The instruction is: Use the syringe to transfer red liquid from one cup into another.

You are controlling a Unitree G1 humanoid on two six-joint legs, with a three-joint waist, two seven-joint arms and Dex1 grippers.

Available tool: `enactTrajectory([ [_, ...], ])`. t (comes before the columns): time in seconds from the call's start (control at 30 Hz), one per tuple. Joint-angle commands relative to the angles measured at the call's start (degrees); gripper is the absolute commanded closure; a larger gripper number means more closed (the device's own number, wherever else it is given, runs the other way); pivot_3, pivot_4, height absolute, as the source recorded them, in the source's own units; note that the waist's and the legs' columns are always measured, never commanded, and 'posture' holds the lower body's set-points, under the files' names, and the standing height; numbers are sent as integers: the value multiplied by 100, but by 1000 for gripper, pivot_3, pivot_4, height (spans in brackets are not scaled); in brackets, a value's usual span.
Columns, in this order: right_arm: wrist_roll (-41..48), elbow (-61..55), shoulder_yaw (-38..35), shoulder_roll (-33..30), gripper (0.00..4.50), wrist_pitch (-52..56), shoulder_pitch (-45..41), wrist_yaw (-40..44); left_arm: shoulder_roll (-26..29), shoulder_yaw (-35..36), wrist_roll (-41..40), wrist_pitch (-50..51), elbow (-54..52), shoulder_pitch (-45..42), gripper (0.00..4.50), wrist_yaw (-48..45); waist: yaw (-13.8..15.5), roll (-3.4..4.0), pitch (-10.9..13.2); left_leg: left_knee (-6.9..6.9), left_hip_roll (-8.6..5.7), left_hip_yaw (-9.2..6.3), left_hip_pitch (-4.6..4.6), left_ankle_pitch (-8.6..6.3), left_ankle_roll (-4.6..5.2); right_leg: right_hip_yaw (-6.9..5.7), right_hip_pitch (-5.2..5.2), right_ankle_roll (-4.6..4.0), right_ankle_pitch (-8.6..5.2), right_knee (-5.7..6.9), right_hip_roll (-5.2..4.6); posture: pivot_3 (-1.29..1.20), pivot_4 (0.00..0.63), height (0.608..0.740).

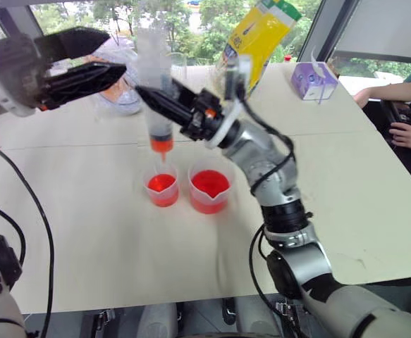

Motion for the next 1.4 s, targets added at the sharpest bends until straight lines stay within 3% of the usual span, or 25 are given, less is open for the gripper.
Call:
enactTrajectory([
  [0.03, -292, 264, 217, 158, 3115, -545, 43, 307, 114, 256, -268, 82, -316, 98, 960, 218, -1, 0, 0, 0, 0, -1, 0, 0, 0, 0, 0, 0, 0, 1, 0, 0, 150, 740],
  [0.57, -829, 466, 424, 128, 3115, -990, 497, 541, -47, -564, 198, -423, -224, 283, 960, 206, -10, 0, 0, 0, -1, 0, 1, 3, -6, -1, -1, -1, 0, 1, 2, 0, 150, 740],
  [0.67, -882, 474, 422, 130, 3115, -1018, 513, 551, -55, -595, 252, -478, -144, 279, 1601, 162, -10, 0, 0, -1, -1, 0, 1, 3, -7, -1, -1, -1, 0, 1, 2, 0, 150, 740],
  [0.87, -932, 465, 418, 110, 3115, -1051, 529, 575, -95, -616, 215, -497, -141, 301, 4475, 136, -10, 1, 0, -1, -1, 0, 1, 3, -7, 0, -1, -1, 0, 1, 4, 0, 150, 740],
  [1.4, -765, 191, 110, 85, 3115, -832, 110, 438, -205, -1064, 495, -743, -601, 948, 4475, 67, -4, 1, 0, -1, 0, 0, 1, 3, -7, 0, -1, -1, 0, 1, 2, 0, 150, 740],
])
